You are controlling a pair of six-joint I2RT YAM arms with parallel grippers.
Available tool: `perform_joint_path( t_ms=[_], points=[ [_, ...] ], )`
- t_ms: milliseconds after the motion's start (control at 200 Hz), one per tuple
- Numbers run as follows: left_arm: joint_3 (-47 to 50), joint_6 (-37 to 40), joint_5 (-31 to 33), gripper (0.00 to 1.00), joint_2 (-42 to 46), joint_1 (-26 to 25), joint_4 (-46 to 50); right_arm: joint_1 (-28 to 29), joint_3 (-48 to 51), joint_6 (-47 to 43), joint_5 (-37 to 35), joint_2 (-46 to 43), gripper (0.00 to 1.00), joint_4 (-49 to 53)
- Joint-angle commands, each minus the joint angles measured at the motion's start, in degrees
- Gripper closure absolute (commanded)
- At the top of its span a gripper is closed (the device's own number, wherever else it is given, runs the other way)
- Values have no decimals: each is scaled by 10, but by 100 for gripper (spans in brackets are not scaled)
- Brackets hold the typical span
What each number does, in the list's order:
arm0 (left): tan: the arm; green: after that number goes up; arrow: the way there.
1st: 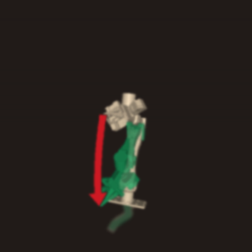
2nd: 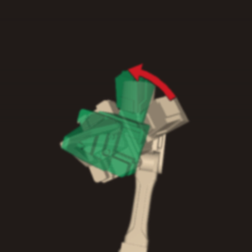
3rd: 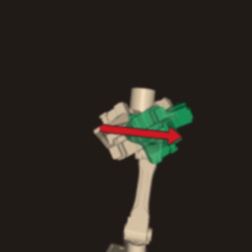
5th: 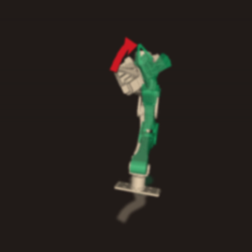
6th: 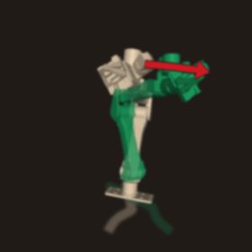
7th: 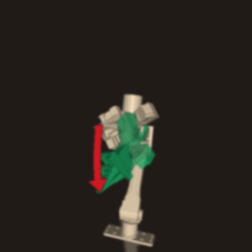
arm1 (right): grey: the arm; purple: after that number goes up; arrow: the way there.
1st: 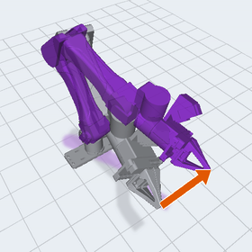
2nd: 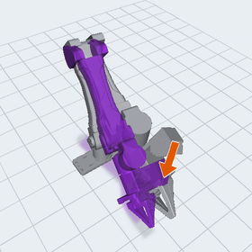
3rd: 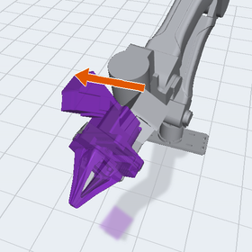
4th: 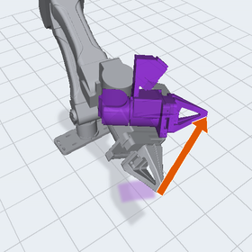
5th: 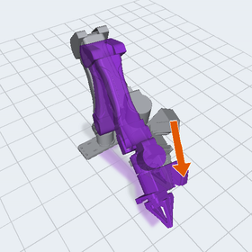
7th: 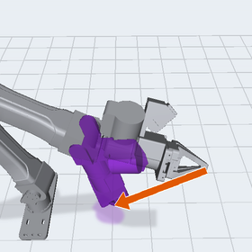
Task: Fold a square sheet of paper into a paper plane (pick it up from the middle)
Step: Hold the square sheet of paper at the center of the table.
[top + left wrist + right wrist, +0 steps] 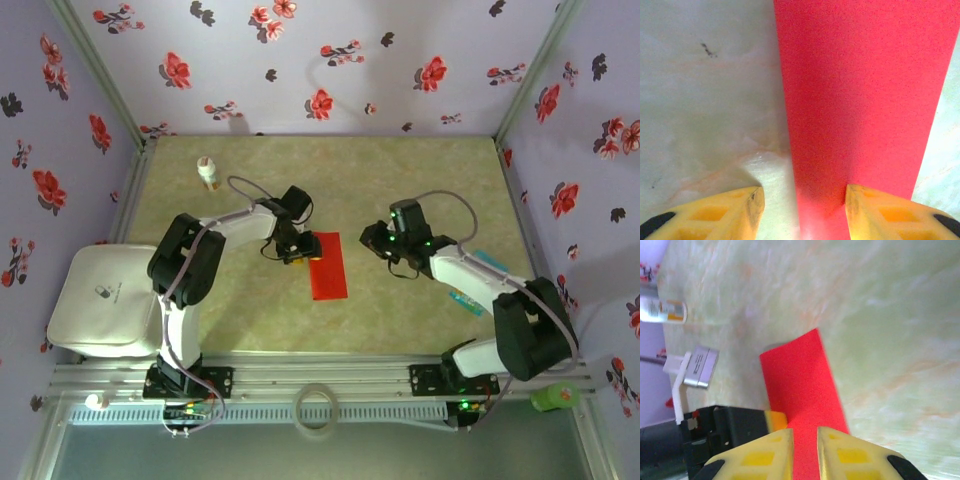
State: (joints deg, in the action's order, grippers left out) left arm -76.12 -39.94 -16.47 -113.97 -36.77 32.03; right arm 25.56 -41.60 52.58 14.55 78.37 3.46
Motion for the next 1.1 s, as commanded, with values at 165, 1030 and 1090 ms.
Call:
perform_joint_path(
  t_ms=[165, 1030, 1090],
  points=[
    [-2, 24, 45, 51, -51, -8, 23, -9, 50, 15, -18, -5, 80, 24],
    [4, -12, 106, 51, -38, -8, 31, -8, 57, 31, 7, 19, 78, -10],
    [4, -12, 111, 51, -38, -8, 33, -8, 56, 31, 8, 21, 78, -12]
  ],
)
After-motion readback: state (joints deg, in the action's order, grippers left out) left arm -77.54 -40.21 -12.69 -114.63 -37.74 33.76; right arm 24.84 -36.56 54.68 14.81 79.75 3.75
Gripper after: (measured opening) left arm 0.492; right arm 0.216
